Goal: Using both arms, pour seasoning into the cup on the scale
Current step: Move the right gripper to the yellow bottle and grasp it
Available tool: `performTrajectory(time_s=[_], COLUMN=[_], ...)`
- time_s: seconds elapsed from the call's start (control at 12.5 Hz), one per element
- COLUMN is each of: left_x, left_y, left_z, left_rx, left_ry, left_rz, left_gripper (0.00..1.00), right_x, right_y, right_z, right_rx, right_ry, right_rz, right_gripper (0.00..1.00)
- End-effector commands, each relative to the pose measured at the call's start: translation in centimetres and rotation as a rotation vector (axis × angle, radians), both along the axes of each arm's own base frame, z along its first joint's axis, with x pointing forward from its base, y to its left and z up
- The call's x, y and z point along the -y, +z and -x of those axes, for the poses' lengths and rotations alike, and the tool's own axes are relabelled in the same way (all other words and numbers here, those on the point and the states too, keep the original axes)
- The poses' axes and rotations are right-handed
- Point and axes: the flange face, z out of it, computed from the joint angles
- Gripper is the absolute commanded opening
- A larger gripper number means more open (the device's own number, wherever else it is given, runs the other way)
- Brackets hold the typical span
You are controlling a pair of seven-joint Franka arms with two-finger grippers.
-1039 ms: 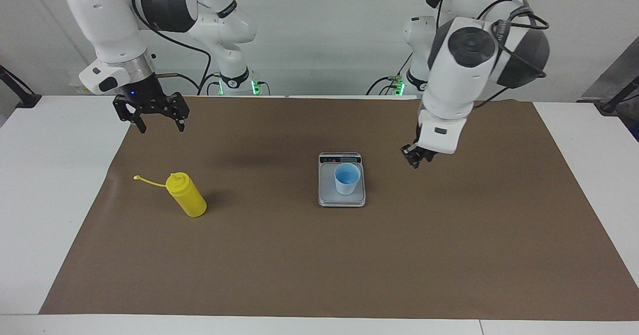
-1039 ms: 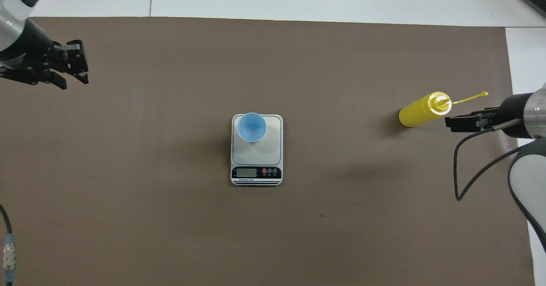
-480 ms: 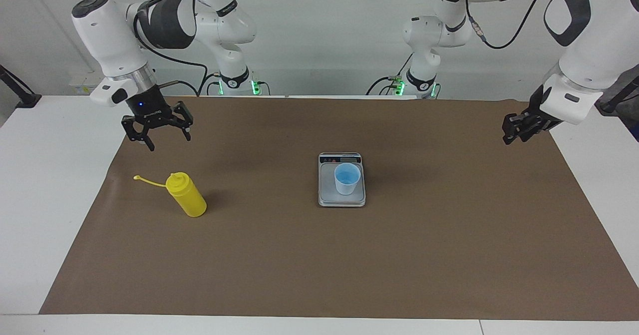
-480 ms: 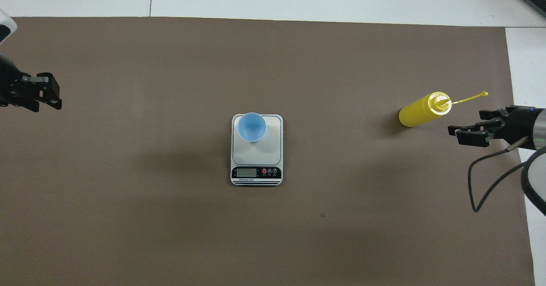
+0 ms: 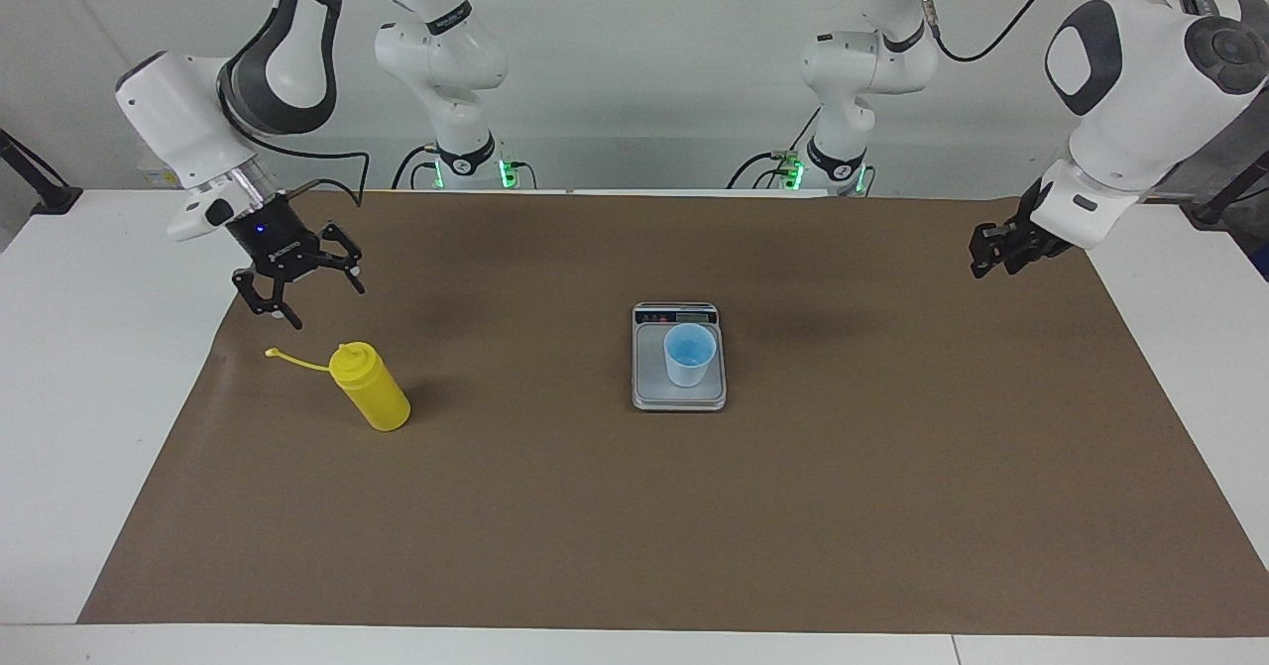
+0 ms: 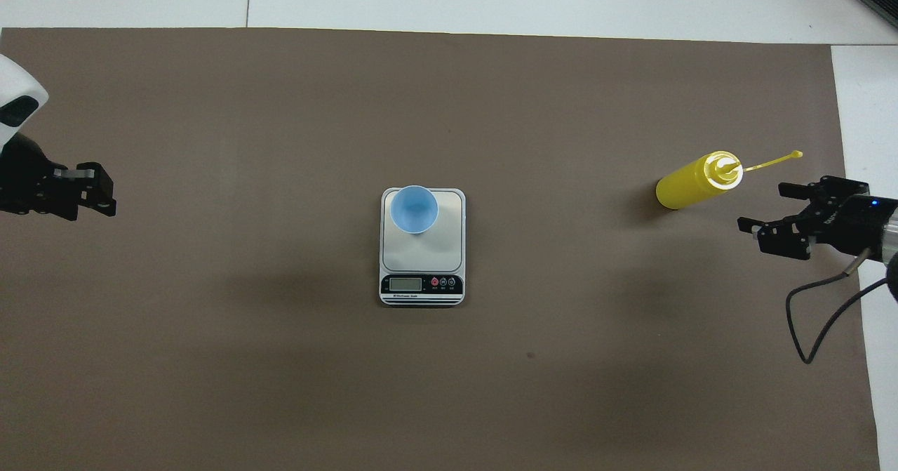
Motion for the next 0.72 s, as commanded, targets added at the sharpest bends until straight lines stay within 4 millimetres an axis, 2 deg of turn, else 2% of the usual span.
performTrajectory(time_s=[0.0, 0.24, 0.48, 0.56, 0.64], left_x=[-0.7, -1.2, -3.1, -3.4, -2.7], left_y=[-0.2, 0.0, 0.1, 0.0, 0.1], left_z=[4.0, 4.4, 3.1, 2.8, 2.7], left_rx=[0.041, 0.044, 0.127, 0.146, 0.159], left_ry=[0.004, 0.013, 0.047, 0.05, 0.04], left_rz=[0.032, 0.031, 0.029, 0.031, 0.032], left_gripper=[0.53, 0.56, 0.56, 0.56, 0.56], right_x=[1.7, 1.9, 2.6, 2.7, 3.0], right_y=[-2.3, -4.2, -6.3, -6.7, -7.4], right_z=[-0.1, -0.4, -0.5, -0.6, -0.7], right_rx=[0.062, 0.109, 0.169, 0.173, 0.191], right_ry=[0.04, 0.07, 0.083, 0.082, 0.074], right_rz=[-0.02, -0.059, -0.094, -0.103, -0.118], right_gripper=[1.0, 1.0, 1.0, 1.0, 1.0])
